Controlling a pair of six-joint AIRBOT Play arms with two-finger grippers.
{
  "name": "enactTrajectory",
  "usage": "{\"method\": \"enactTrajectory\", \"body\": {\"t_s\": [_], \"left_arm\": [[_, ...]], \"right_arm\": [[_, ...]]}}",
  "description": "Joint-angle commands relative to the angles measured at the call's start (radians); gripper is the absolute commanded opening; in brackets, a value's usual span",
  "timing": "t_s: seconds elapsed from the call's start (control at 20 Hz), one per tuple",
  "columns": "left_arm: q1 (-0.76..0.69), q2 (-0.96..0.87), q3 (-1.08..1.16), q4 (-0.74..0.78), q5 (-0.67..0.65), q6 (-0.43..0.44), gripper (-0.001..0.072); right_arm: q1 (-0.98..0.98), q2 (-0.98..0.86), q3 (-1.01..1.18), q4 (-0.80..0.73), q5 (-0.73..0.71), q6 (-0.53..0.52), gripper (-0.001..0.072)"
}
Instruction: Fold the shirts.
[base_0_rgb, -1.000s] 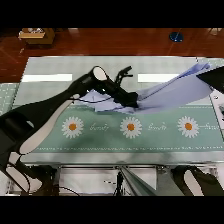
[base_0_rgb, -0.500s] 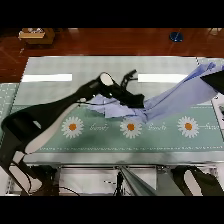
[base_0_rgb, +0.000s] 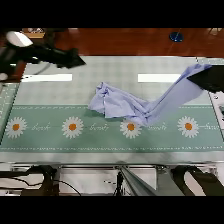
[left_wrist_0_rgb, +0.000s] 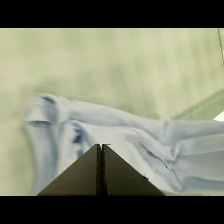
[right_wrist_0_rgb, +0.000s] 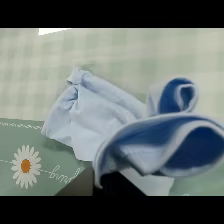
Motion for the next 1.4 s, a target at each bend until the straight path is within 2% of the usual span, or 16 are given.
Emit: {"method": "enactTrajectory", "body": {"t_s": [0.0,0.25,0.55,0.8,0.85,0.95,1.0,1.2,1.35], "left_arm": [[0.211,0.145,0.001,0.039,-0.072,0.035,0.0025],[0.355,0.257,0.001,0.052,-0.11,0.037,0.0025],[0.332,0.268,0.001,0.052,-0.148,0.057,0.0025],[0.312,0.268,0.0,0.052,-0.155,0.06,0.0025],[0.308,0.268,0.0,0.052,-0.155,0.06,0.0025],[0.305,0.268,0.0,0.052,-0.155,0.06,0.0025],[0.305,0.267,0.0,0.052,-0.155,0.06,0.0025],[0.306,0.266,0.0,0.052,-0.155,0.06,0.0025],[0.306,0.266,0.0,0.053,-0.155,0.061,0.0027]], "right_arm": [[0.171,-0.129,0.0,-0.044,-0.168,0.025,0.0024],[0.399,-0.373,0.0,-0.024,-0.422,0.043,0.0024],[0.619,-0.604,0.0,0.09,-0.738,0.043,0.0024],[0.72,-0.701,0.0,0.148,-0.881,0.043,0.0025],[0.734,-0.712,0.0,0.153,-0.892,0.043,0.0088],[0.745,-0.718,0.0,0.169,-0.891,0.043,0.0375],[0.743,-0.712,0.0,0.17,-0.874,0.043,0.0413],[0.636,-0.605,0.0,0.03,-0.724,0.035,0.0414],[0.46,-0.446,0.0,-0.232,-0.451,0.04,0.0414]]}}
